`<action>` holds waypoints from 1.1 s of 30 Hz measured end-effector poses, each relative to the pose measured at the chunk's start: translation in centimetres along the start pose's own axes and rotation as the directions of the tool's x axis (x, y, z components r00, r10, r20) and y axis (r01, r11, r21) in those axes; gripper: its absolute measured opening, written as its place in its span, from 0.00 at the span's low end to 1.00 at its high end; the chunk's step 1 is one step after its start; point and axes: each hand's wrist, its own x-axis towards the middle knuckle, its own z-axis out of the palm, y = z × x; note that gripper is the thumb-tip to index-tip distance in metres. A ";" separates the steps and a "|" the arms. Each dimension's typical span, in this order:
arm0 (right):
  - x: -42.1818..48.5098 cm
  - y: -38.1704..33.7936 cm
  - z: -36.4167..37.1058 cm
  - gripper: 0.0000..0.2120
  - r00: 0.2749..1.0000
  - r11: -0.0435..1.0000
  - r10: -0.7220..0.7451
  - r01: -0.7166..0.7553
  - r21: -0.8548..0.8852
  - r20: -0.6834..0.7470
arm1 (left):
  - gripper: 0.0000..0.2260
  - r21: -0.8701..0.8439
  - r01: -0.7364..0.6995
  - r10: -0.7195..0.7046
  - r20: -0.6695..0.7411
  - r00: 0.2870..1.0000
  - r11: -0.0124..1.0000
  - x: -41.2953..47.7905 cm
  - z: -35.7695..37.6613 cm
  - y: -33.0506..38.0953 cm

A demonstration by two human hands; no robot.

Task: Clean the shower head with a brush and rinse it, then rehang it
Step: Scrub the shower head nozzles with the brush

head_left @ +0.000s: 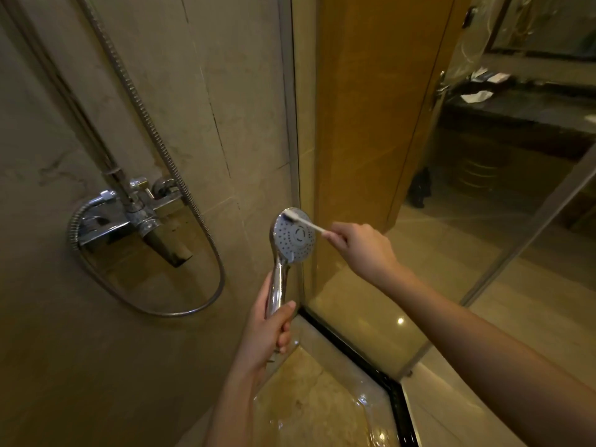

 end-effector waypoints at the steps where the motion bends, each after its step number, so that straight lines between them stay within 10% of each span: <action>1: 0.2 0.4 0.0 0.13 1.000 1.000 0.024 -0.024 0.010 -0.015 | 0.27 -0.001 0.004 -0.004 0.002 1.000 1.000 -0.1 0.2 0.1; 13: -2.3 1.3 2.5 0.11 0.977 0.999 -0.034 0.041 -0.029 0.209 | 0.26 -0.158 0.108 -0.110 -0.002 0.994 0.982 -0.3 0.7 -0.9; 33: -0.4 2.4 1.4 0.13 0.991 0.988 0.112 -0.118 0.103 0.069 | 0.25 -0.433 0.231 -0.193 0.130 0.973 0.871 0.0 0.4 -0.1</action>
